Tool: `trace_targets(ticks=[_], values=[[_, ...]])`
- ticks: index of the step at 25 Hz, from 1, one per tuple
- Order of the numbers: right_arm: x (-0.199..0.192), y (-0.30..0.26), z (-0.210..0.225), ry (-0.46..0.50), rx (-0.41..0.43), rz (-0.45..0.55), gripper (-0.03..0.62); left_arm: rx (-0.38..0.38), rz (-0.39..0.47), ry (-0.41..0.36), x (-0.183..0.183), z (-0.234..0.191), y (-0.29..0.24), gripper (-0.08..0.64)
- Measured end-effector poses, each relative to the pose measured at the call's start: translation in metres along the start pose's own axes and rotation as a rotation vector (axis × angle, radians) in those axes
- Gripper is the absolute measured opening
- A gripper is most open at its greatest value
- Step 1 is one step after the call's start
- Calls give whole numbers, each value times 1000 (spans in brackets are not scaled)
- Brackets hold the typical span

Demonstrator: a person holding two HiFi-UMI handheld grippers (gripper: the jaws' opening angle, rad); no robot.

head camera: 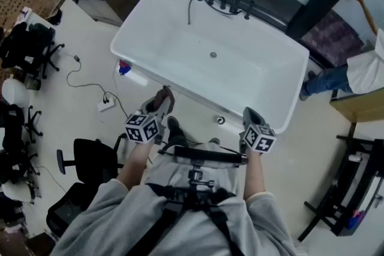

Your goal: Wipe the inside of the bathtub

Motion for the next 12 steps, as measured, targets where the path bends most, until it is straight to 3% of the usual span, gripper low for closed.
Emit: trace_targets(ticks=[5,12], values=[[12,-14,-17,-2,2,-2,8,56,-11,-153,19,-13,-1,100],[33,-47,-48,-1,-11,-9,8,36,-17,-160,43,-53,-9,100]])
Point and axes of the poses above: the fingertips, and each gripper's own axes: y backward along the fingers, z to its right, x out of its top, the point moved 5 cm from there along y, backward along the fingers, and after that the axes turned 10 degrees about -z, right-handed, at the moved point
